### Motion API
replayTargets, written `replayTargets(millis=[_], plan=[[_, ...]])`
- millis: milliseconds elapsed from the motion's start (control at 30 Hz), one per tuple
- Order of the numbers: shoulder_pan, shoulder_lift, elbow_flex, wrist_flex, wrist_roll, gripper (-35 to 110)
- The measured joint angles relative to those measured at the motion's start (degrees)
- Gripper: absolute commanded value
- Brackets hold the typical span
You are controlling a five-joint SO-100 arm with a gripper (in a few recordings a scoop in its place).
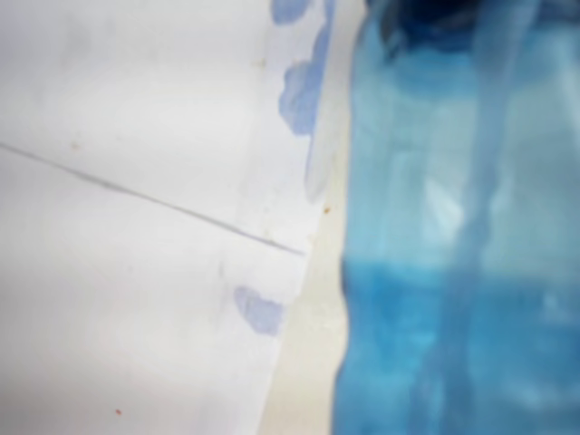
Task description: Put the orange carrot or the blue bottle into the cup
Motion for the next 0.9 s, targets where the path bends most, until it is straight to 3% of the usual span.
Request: replayTargets(millis=[900], plan=[[-2.99,16.87,0.00,0.09,0.00,26]])
